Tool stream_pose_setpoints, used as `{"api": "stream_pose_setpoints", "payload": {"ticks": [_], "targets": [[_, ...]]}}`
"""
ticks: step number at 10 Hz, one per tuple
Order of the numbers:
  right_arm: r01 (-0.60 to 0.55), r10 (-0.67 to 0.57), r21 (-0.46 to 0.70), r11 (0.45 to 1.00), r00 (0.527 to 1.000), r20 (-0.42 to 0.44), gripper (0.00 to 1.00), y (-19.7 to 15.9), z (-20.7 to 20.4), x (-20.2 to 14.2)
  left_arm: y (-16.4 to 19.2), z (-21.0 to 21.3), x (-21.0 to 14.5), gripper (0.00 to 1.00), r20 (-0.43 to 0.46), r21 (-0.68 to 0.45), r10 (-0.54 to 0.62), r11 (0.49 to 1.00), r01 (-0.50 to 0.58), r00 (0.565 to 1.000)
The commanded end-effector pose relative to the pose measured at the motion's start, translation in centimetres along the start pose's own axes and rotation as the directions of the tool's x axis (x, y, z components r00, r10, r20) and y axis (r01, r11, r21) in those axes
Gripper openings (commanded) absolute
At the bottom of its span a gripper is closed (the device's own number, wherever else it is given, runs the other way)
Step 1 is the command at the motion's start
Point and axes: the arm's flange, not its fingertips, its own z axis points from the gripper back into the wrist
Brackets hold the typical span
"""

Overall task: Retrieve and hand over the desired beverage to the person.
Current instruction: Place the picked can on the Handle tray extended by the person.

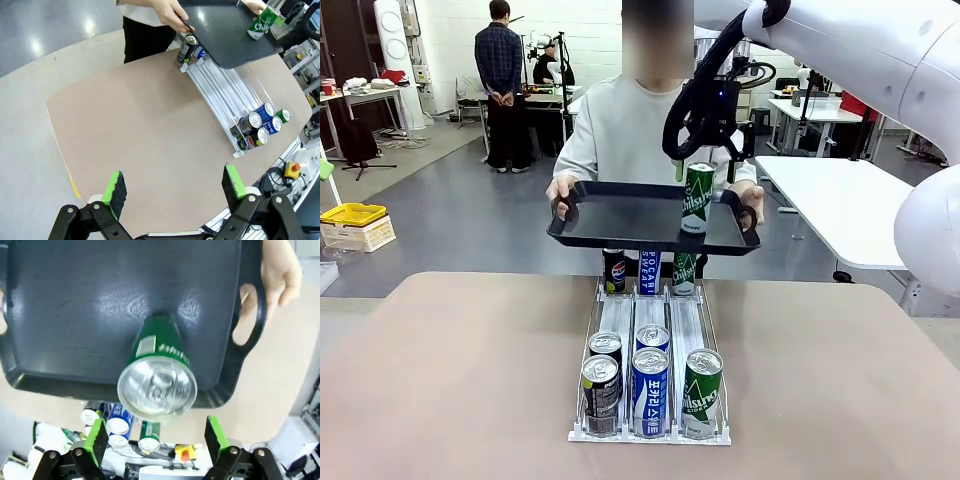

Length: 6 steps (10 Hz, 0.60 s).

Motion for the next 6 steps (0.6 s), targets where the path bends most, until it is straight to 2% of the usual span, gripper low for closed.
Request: {"api": "stream_pose_setpoints", "payload": {"ticks": [1,3,4,6], "targets": [[-0.022,0.022,-0.004,1.0,0.999,-0.024,1.0,0.8,3.0,-0.3,0.2,0.0,0.0,1.0,0.018,-0.009,-0.009,1.0,0.009,1.0],[-0.015,0.015,-0.01,1.0,0.999,0.036,1.0,-0.5,5.7,-7.9,0.2,0.0,0.0,1.0,0.018,-0.009,-0.009,1.0,0.009,1.0],[-0.021,0.021,-0.003,1.0,0.997,0.07,1.0,-2.0,6.1,-13.0,0.2,0.0,0.0,1.0,0.018,-0.009,-0.009,1.0,0.009,1.0],[-0.016,0.016,-0.001,1.0,0.996,0.092,1.0,-6.1,4.2,-19.9,0.2,0.0,0.0,1.0,0.018,-0.009,-0.009,1.0,0.009,1.0]]}}
